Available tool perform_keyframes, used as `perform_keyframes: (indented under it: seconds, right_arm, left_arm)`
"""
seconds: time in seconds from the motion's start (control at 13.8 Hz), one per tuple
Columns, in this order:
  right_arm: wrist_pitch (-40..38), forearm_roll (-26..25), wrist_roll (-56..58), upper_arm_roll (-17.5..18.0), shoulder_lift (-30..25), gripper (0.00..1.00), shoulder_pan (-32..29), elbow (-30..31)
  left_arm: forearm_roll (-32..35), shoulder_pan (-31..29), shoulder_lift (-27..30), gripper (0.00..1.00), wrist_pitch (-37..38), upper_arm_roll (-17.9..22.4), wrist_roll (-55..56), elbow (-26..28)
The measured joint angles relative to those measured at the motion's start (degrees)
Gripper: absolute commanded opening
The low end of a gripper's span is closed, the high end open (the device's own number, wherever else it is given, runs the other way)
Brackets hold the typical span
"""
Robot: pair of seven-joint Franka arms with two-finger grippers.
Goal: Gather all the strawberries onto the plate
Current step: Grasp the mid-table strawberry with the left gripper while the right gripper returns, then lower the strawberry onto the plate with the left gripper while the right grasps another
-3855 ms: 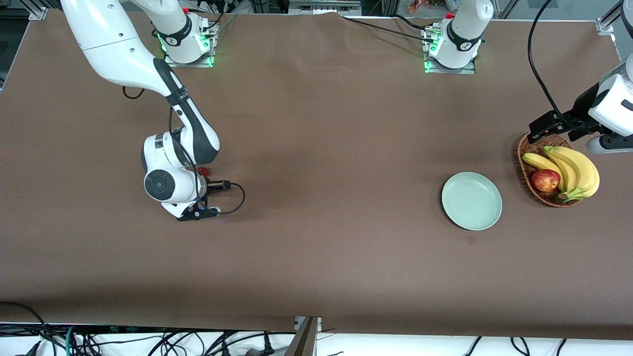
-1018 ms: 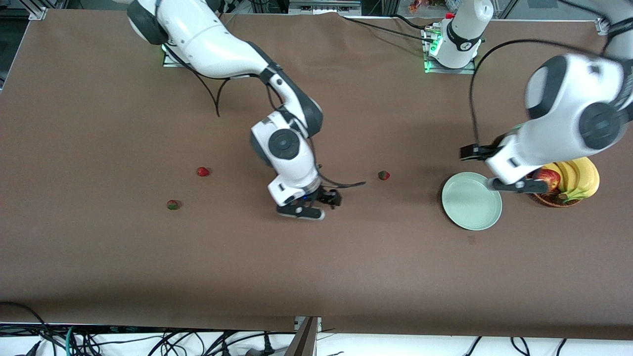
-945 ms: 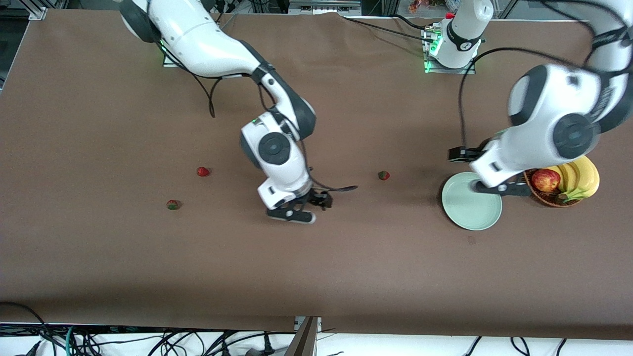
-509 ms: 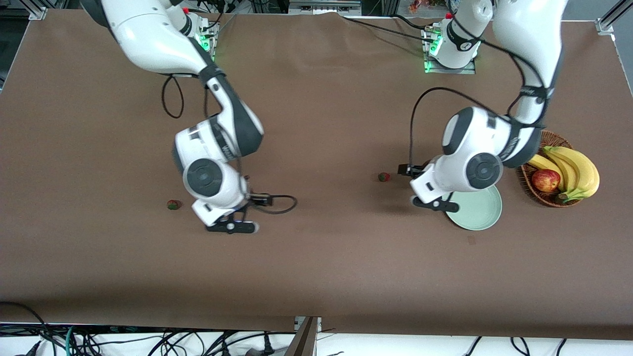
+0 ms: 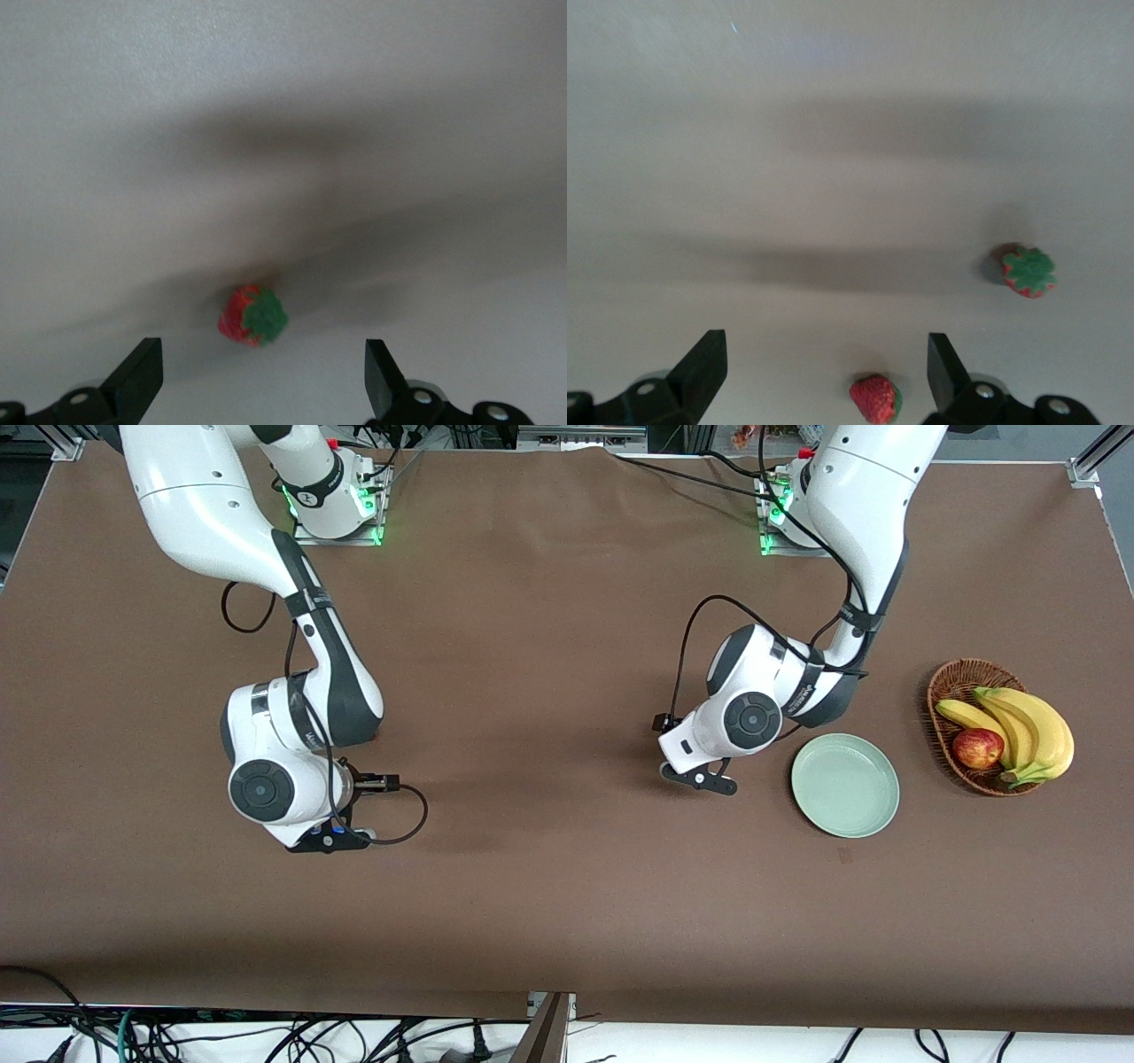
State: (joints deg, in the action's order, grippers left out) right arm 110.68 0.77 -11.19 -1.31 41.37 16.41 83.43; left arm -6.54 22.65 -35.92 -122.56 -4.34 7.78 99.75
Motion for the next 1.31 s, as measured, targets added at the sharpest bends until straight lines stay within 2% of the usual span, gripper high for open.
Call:
perform_keyframes:
  seconds: [0.15, 0.22, 0.29, 0.36, 0.44, 0.65, 1.02, 1.16, 1.31]
  right_arm:
    - [4.3, 0.0, 0.0, 0.0, -2.9, 1.0, 0.3, 7.7]
    - [5.2, 0.0, 0.0, 0.0, -4.1, 1.0, 0.4, 10.5]
    - [6.1, 0.0, 0.0, 0.0, -5.2, 1.0, 0.4, 12.8]
    - [7.6, 0.0, 0.0, 0.0, -6.2, 1.0, 0.4, 15.2]
    - [9.4, 0.0, 0.0, 0.0, -7.3, 1.0, 0.4, 17.6]
    - [12.4, 0.0, 0.0, 0.0, -9.8, 1.0, 0.4, 23.1]
    - [18.2, 0.0, 0.9, 0.0, -11.0, 0.98, 0.4, 28.9]
    - [19.0, 0.0, 0.9, 0.0, -11.1, 0.81, 0.4, 29.8]
    - [19.1, 0.0, 1.0, -0.1, -11.2, 0.61, 0.4, 30.1]
  left_arm:
    - [1.0, 0.0, -0.6, 1.0, -1.7, 0.0, 0.0, 1.1]
    - [1.1, 0.0, -0.9, 0.83, -1.9, 0.1, 0.0, 1.4]
    - [1.1, 0.0, -1.2, 0.49, -2.1, 0.1, 0.0, 1.4]
    - [1.1, 0.1, -1.5, 0.27, -2.3, 0.1, 0.0, 1.5]
    - [1.1, 0.1, -1.6, 0.14, -2.3, 0.1, 0.0, 1.5]
    - [1.1, 0.2, -1.6, 0.0, -2.4, 0.1, 0.0, 1.6]
    - [1.1, 0.1, -0.2, 0.0, -0.8, 1.0, 0.0, 0.2]
    - [1.6, -0.2, 1.9, 0.02, 5.1, 2.9, 0.0, -2.6]
    - [6.5, -1.4, 3.6, 0.02, 14.0, 4.5, -0.3, -6.5]
